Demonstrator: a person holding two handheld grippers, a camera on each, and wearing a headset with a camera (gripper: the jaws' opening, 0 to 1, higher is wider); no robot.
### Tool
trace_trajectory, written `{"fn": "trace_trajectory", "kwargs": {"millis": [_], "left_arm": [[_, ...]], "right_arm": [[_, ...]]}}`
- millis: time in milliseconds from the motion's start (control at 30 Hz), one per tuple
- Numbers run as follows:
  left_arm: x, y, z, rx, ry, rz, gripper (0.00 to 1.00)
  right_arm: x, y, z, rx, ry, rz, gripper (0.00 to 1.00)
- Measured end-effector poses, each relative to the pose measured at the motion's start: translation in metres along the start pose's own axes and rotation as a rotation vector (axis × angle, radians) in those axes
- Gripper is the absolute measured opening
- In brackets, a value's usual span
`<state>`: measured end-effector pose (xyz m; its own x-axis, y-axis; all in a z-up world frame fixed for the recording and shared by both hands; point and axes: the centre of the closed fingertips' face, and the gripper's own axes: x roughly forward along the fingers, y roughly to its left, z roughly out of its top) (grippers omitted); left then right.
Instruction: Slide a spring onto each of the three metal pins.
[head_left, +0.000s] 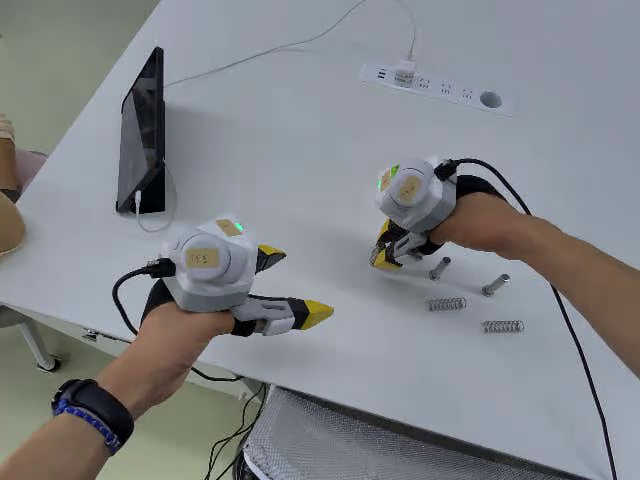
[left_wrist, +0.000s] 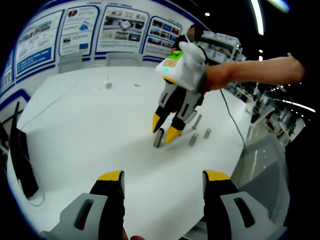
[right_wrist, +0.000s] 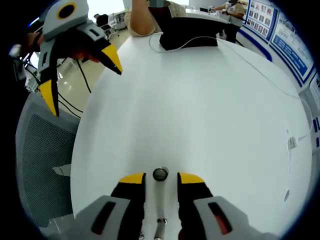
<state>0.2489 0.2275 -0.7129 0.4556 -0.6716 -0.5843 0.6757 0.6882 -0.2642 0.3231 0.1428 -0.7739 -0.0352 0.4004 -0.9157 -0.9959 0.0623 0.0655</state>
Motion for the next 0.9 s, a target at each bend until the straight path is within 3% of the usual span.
{"fn": "trace_trajectory", "kwargs": {"millis": [133,300,400,567,900], "left_arm": [[-0.001,0.001,0.0,-0.004,-0.002,0.0,0.64],[0.0,0.0,0.002,-0.008,-0.01,-0.005,0.64],[0.002,-0.002,0.004,-0.024,-0.018,-0.012,0.64],[0.001,-0.005,0.007,-0.021,-0.026,-0.015,0.65],[-0.002,-0.007,0.006,-0.027,-0.028,-0.013,0.65]], "right_arm": [[-0.013,-0.004,-0.002,0.03,-0.03,-0.03,0.34],[-0.03,-0.001,0.002,0.116,-0.107,-0.068,0.43],[-0.037,-0.004,0.009,0.22,-0.216,-0.1,0.45],[-0.045,-0.005,0.013,0.366,-0.343,-0.132,0.48],[-0.049,0.001,0.004,0.441,-0.392,-0.159,0.49]]}}
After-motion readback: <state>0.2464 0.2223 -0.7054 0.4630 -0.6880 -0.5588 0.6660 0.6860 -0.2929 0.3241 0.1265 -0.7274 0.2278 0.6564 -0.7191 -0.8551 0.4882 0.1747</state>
